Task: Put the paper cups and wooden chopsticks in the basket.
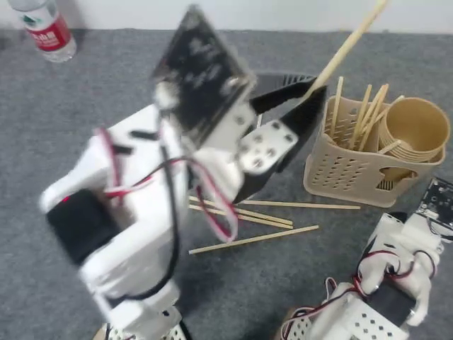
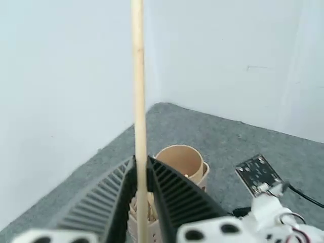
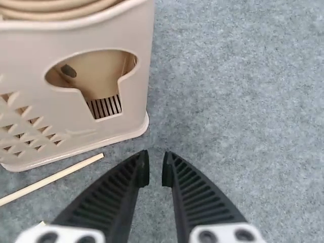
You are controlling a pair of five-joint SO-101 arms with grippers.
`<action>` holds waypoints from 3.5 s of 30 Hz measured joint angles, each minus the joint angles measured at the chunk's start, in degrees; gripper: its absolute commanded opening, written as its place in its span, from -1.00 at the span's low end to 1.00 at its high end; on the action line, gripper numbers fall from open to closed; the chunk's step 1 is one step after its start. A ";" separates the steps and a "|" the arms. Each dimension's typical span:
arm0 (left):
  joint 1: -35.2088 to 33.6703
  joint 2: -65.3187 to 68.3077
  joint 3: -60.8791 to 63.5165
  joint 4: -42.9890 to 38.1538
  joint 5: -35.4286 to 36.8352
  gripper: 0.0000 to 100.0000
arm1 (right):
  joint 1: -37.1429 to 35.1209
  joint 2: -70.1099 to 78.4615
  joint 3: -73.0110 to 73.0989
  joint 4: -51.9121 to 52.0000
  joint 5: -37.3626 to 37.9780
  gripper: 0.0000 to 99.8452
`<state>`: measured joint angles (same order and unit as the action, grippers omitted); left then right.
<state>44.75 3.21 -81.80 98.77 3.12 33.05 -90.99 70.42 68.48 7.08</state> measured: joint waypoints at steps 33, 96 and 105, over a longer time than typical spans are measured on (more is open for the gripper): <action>-9.49 -52.04 121.85 -81.93 8.00 -0.97 | -2.64 0.62 5.71 -2.81 0.00 -0.88; -22.07 -10.73 103.03 -49.23 11.78 -0.63 | -1.41 0.70 10.64 -10.02 -1.58 -0.88; -22.59 17.76 88.09 -49.23 23.21 -0.64 | -1.41 0.70 10.64 -10.02 -1.58 -0.88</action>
<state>22.15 20.97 6.29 49.54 26.33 31.65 -90.29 81.05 58.46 5.49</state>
